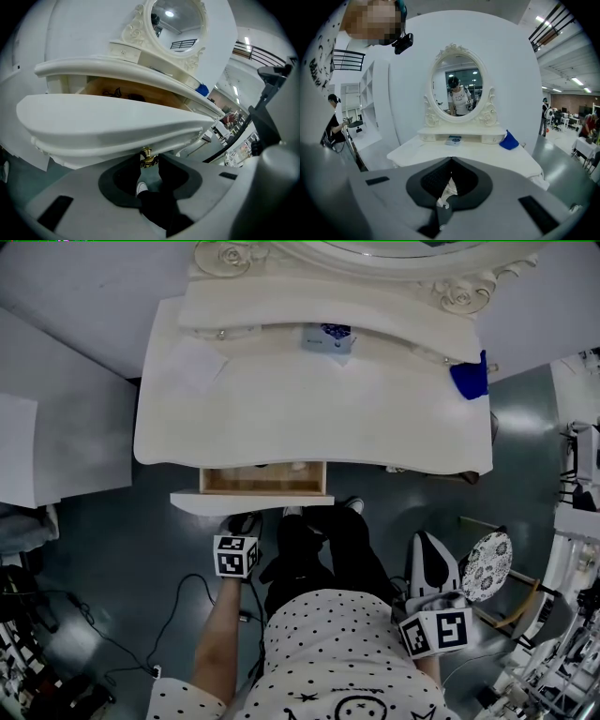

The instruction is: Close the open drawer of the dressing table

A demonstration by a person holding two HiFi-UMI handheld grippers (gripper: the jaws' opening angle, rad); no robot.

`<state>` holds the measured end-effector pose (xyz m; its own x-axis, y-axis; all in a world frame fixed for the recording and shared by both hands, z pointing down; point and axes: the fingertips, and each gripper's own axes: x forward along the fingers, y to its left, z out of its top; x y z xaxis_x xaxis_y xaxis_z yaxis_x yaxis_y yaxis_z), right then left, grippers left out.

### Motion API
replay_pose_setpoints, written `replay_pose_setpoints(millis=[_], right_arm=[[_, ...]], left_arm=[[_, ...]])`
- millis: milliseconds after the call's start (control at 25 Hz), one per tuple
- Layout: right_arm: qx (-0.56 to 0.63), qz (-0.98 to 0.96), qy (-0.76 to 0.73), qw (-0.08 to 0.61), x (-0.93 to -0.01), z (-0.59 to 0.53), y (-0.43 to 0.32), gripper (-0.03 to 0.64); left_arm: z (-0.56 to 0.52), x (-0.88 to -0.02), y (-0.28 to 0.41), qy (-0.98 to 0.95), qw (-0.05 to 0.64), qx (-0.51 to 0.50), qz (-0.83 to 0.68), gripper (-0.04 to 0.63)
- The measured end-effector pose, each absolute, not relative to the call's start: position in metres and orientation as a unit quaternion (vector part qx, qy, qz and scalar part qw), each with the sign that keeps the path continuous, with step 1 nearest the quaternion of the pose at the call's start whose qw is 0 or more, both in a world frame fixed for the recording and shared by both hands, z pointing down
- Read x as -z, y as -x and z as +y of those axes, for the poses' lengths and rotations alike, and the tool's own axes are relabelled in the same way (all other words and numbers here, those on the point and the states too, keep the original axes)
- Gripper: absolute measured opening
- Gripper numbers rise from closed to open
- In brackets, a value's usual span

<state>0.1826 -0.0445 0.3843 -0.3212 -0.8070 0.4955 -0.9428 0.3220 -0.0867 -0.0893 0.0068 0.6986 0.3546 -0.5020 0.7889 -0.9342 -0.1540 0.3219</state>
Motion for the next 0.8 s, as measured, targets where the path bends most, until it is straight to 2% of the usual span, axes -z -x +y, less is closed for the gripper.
replay_pose_setpoints(millis=[800], right_arm=[[-0.177,-0.777,-0.578,0.175,-0.377,-0.054,-0.185,0.008]], left_arm=[[-0.034,-0.698,0.094,-0.721,0.401,-0.255,-0.505,0.129]])
